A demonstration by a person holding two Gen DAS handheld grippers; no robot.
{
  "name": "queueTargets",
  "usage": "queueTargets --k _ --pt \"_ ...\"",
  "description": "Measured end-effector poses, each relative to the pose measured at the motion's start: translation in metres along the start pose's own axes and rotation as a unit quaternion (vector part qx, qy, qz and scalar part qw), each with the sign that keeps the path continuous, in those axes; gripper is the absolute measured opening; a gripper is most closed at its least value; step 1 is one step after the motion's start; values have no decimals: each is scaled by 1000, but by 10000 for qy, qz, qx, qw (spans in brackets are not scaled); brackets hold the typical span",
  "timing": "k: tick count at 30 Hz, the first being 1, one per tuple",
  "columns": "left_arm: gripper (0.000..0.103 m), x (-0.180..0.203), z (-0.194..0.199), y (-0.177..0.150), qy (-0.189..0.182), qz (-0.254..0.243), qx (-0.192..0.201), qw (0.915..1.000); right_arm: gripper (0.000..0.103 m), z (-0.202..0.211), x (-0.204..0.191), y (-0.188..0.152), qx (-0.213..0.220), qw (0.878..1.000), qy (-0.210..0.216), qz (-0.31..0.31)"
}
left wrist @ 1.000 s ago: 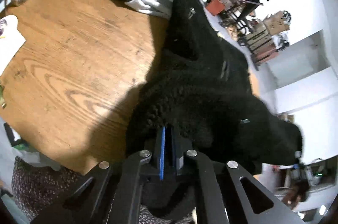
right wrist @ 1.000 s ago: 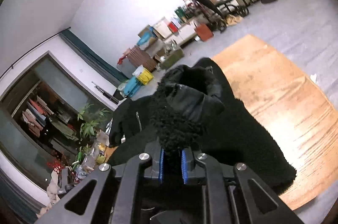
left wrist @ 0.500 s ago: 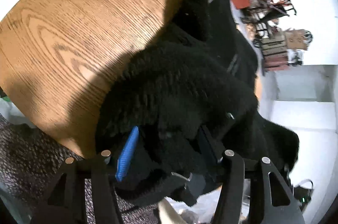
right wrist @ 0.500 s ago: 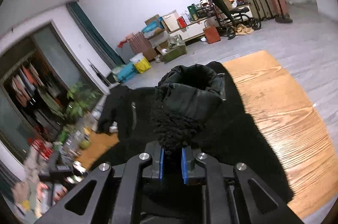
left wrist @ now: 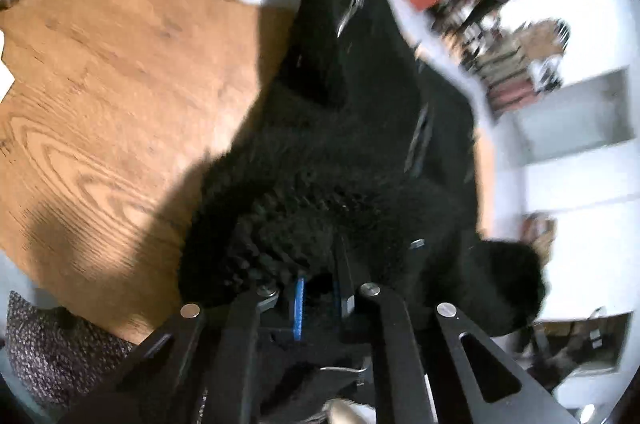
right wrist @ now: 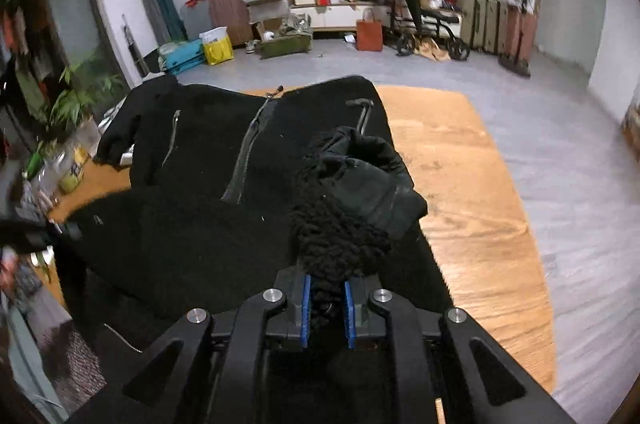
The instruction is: Fold clothes
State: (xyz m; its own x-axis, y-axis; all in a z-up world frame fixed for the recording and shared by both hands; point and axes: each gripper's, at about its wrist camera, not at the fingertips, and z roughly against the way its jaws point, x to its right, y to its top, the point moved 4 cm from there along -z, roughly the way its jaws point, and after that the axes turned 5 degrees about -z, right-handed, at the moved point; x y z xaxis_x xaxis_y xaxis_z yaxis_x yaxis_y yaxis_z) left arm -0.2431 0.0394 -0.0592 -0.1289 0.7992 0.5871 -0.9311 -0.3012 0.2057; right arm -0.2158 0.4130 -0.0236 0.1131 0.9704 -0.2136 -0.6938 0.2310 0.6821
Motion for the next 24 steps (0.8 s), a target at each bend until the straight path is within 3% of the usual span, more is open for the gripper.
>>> queueTargets --k 3,6,8,10,12,13,15,16,18,22,23,24 --pt "10 -20 15 2 -567 527 -85 9970 14 0 -2 2 -88 9998 -94 181" --pt "9 -47 25 0 -722 796 -12 9942 14 25 5 13 -33 9962 801 -346" --pt "8 -63 30 -5 -625 855 -18 9944 16 38 14 18 -73 9881 1341 -748" --pt "8 -79 33 -13 -111 721 -44 9973 17 28 29 5 -472 9833 1383 -1082" --pt "8 -88 34 -19 580 469 -64 9972 20 2 48 -15 -990 9781 1141 -1430" --pt "8 -89 32 -22 835 328 -91 9959 24 -15 58 -26 -1226 9776 815 -1506" --pt "8 -91 28 -26 1317 43 -151 9912 26 -57 78 -58 -1736 9752 -223 -1353" --pt "8 -89 26 -28 1331 -35 -213 9909 26 -75 85 -72 -1943 9708 -646 -1251" --pt "8 -77 29 -33 1365 -310 -232 9899 26 -93 88 -87 -2182 9651 -822 -1192" --pt "11 -42 44 -36 1420 -693 -93 9874 30 -86 85 -79 -2011 9709 -782 -1043" --pt "22 -30 46 -36 1407 -819 -98 9866 31 -82 84 -75 -1932 9728 -807 -992" --pt "45 -19 41 -39 1298 -893 -192 9873 32 -78 84 -71 -1866 9743 -826 -953"
